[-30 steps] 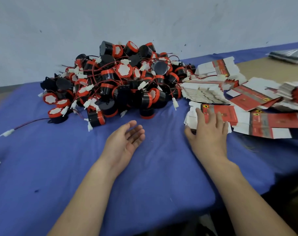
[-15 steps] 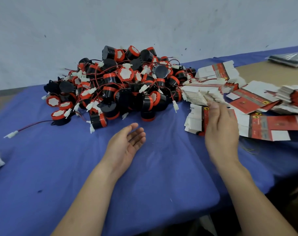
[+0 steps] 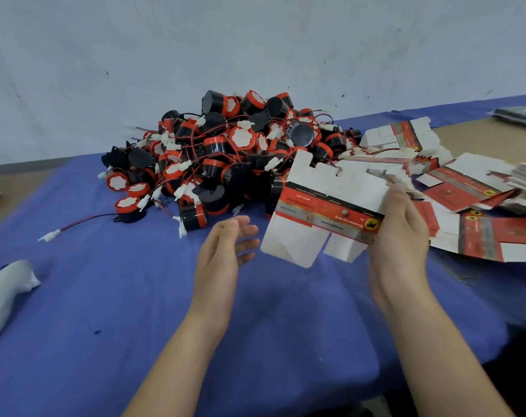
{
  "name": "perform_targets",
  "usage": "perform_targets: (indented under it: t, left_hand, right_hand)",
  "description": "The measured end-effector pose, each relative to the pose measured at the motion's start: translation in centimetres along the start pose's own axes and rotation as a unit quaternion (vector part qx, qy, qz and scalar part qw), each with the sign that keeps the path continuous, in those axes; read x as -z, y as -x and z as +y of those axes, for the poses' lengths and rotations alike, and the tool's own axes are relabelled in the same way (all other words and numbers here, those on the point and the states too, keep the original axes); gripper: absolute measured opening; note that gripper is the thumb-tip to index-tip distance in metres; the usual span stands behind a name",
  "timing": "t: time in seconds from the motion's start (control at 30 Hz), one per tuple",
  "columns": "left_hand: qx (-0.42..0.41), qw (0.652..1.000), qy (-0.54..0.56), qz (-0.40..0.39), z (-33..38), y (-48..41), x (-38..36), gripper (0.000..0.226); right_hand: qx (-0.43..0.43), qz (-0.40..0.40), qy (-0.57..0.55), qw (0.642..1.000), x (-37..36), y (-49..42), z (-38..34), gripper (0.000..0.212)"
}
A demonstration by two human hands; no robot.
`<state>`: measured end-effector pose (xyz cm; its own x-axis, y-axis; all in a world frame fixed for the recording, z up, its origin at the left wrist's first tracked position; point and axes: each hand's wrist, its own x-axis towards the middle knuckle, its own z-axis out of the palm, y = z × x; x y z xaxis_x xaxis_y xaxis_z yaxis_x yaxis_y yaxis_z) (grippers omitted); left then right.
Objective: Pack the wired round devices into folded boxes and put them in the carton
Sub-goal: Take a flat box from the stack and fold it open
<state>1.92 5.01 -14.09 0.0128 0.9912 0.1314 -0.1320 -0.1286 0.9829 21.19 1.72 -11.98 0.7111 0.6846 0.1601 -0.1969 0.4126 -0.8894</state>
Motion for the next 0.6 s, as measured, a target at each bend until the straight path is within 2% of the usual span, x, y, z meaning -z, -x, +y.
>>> perform_targets:
  t: [0.07, 0.17, 0.27, 0.47, 0.6]
  left_hand:
    - [-0.068, 0.996, -0.061, -0.007, 0.3, 1.0, 0.3, 0.024]
    - [-0.102, 0.988, -0.106, -0.048, 0.5, 2.1, 0.8, 0.021]
    - [-0.087, 0.982, -0.153, -0.060, 0.5, 2.4, 1.4, 0.023]
    - [-0.058, 0.982, -0.173, -0.054, 0.1, 2.0, 2.0, 0.023]
    - [-0.055, 0.986, -0.153, -0.046, 0.1, 1.8, 2.0, 0.022]
  right_hand:
    - [-0.039, -0.030, 0.004, 0.999, -0.8, 0.6, 0.5, 0.035]
    - [-0.095, -0.088, 0.019, 0.991, -2.1, 1.7, 1.3, 0.041]
    - [-0.114, -0.120, 0.036, 0.986, -3.1, 2.5, 1.7, 0.042]
    - [-0.129, -0.133, 0.036, 0.982, -3.2, 2.7, 1.9, 0.044]
    - [-0.132, -0.128, 0.047, 0.982, -3.3, 2.9, 2.0, 0.034]
